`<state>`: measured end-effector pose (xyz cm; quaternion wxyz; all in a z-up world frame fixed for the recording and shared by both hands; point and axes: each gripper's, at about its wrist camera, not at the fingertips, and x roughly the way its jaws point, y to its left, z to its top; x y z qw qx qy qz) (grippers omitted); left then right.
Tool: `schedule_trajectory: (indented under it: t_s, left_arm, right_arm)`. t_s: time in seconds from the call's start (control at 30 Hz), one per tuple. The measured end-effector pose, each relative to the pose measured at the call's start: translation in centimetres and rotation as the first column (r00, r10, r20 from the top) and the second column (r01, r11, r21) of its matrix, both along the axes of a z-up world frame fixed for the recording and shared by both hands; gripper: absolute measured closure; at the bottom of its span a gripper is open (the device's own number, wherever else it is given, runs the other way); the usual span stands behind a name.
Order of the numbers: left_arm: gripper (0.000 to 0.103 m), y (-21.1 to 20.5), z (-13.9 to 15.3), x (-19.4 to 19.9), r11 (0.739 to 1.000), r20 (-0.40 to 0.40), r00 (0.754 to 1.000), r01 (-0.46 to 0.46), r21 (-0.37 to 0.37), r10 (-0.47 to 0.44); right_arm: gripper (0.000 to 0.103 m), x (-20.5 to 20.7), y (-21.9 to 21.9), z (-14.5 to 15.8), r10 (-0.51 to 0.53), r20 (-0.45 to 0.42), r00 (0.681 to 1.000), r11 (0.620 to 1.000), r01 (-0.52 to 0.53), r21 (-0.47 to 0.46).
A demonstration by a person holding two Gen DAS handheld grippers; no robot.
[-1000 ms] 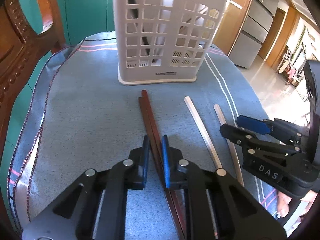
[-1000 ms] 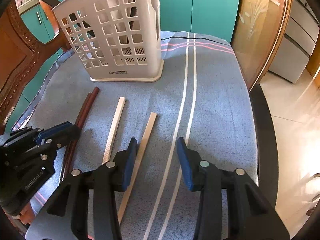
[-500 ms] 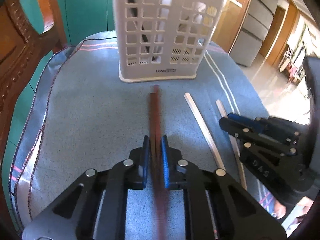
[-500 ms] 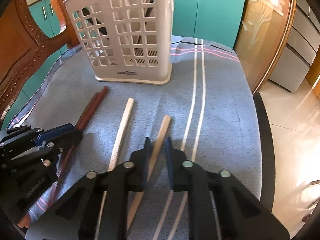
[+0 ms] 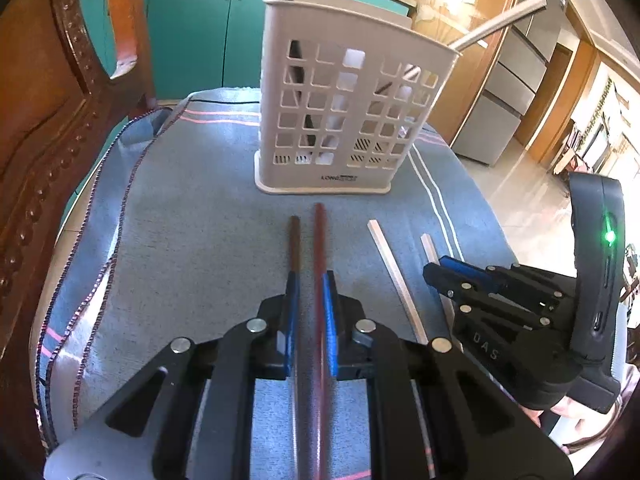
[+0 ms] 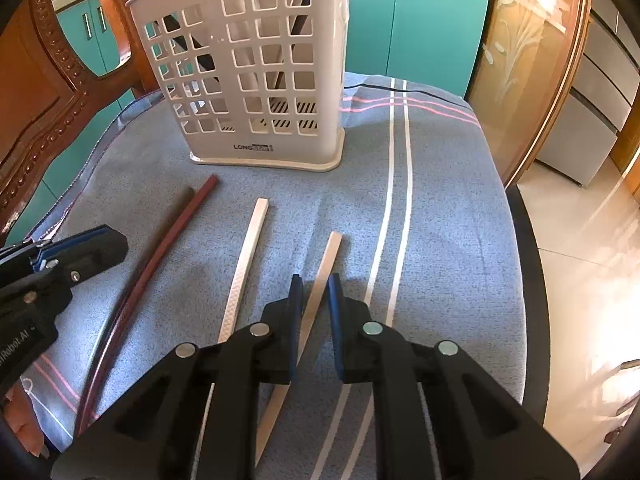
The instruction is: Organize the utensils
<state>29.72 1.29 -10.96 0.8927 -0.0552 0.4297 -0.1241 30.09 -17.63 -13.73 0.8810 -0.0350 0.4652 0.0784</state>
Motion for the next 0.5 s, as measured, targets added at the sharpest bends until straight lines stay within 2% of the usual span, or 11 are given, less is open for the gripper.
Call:
schedule_trajectory:
  t_s: [0.2,0.33,0.5]
  left_arm:
    - [0.09,-0.2,-1.0,0.4,0.999,-0.046,0.999,-0.008,0.035,0.009]
    - [0.082,-0.3,-1.9,0.4,0.998,-0.084,0.996,-0.01,0.062,0.015]
    - [0.08,-0.6,-2.5,0.0,0.996,-0.096,0.995,-0.002,0.085,0.01]
  right_arm:
    - [0.088,0.0,-0.1,0.0,-0.003,0.001,1.0,1.0,0.003,0.003]
    - [0.088,0.0,-0.1,0.0,-0.005,0.0,1.0,1.0,0.005,0.007]
    - [0.087,0.1,-0.3,0.0,-0.011,-0.002,1.0,1.0,0.011,0.014]
